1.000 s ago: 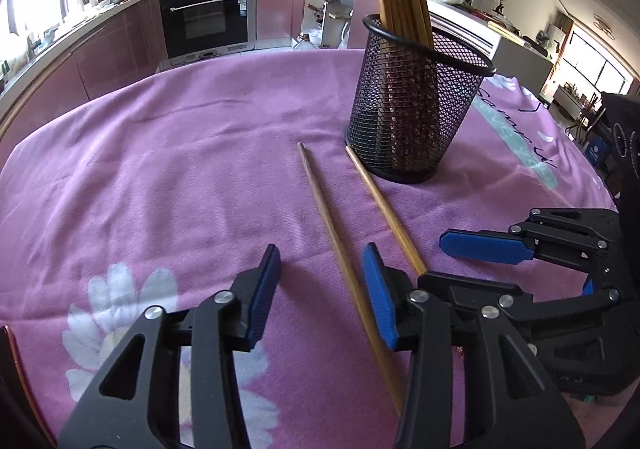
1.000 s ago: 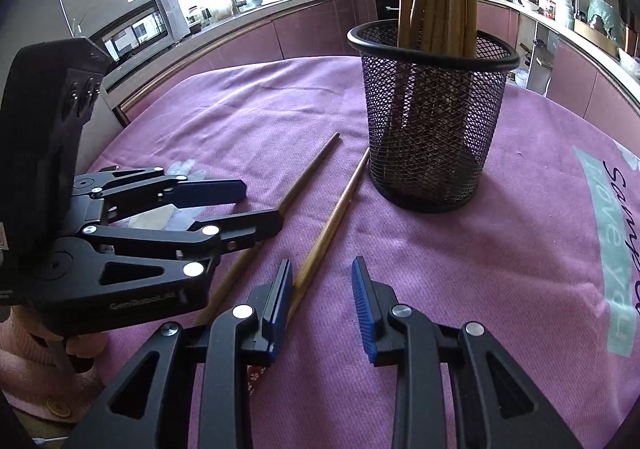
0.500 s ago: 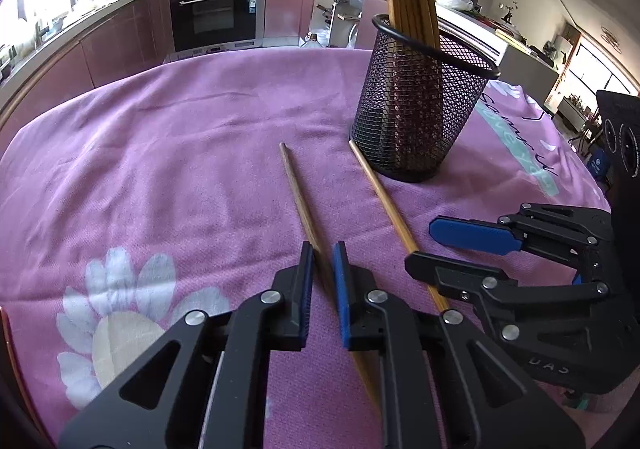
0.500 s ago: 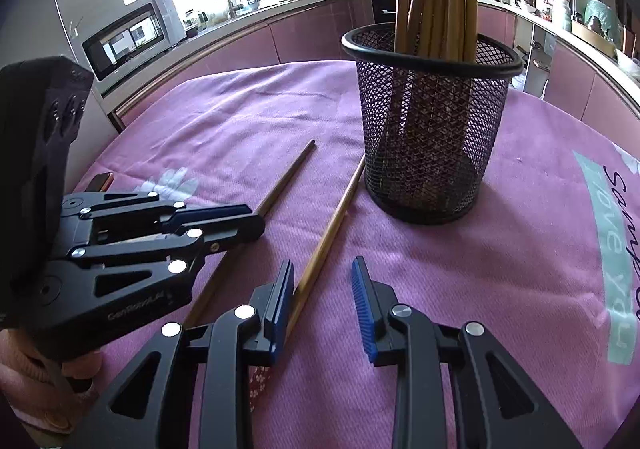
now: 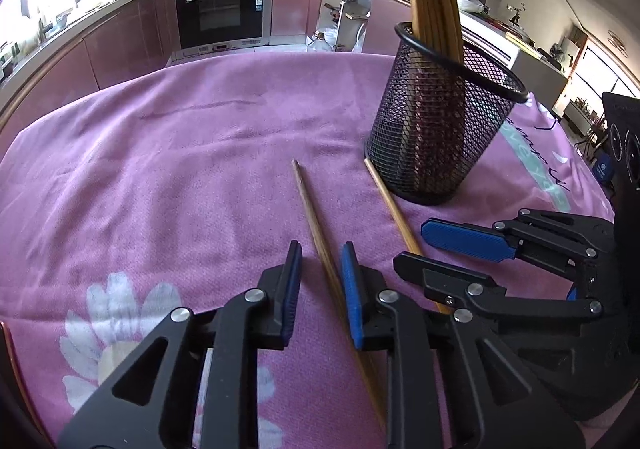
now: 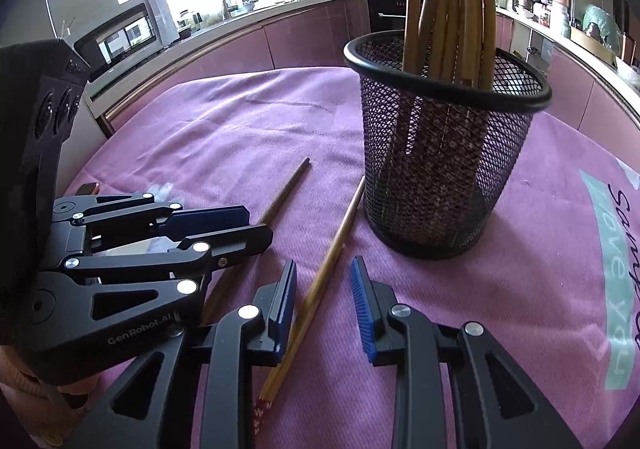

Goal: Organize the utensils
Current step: 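Close the left gripper on one chopstick while the right gripper grasps the other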

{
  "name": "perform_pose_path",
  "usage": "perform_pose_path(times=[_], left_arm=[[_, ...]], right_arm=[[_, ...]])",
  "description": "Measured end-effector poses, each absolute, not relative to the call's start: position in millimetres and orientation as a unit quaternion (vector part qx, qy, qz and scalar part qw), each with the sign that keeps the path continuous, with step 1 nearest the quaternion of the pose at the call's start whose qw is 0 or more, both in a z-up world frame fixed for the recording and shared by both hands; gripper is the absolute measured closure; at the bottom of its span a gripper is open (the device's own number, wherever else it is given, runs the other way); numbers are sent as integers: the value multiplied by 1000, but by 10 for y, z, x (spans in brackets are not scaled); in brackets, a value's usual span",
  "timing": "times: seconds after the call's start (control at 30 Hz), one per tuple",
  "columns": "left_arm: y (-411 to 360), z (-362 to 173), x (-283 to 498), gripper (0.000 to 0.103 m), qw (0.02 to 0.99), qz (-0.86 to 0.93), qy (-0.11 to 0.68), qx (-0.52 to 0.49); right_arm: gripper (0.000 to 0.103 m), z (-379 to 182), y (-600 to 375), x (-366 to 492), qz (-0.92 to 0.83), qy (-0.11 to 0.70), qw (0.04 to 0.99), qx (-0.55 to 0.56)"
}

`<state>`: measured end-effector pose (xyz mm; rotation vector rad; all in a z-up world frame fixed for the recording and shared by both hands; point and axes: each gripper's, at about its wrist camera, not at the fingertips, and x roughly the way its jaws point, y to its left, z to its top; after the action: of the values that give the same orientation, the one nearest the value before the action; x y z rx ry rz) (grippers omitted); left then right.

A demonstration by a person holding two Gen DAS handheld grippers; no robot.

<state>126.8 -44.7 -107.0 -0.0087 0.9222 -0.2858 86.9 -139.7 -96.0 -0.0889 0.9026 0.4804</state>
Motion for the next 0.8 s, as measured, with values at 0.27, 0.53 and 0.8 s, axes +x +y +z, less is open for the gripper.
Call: perform_pose_path(times=[0.27,0.53,0.8], left_arm=[[-458,-1076,1265,92,885,-133,445,-19],[-466,-1082,1236,93,885,-133,445,-24],[-505,-1077,1197,94,883,-143,446,-33]], right_arm=[[88,-960,-1395,905,222,433,873,-39],[93,-975,-1422,928,222,435,872,-27],[98,-977,-1429,899,230,438,869,-12]])
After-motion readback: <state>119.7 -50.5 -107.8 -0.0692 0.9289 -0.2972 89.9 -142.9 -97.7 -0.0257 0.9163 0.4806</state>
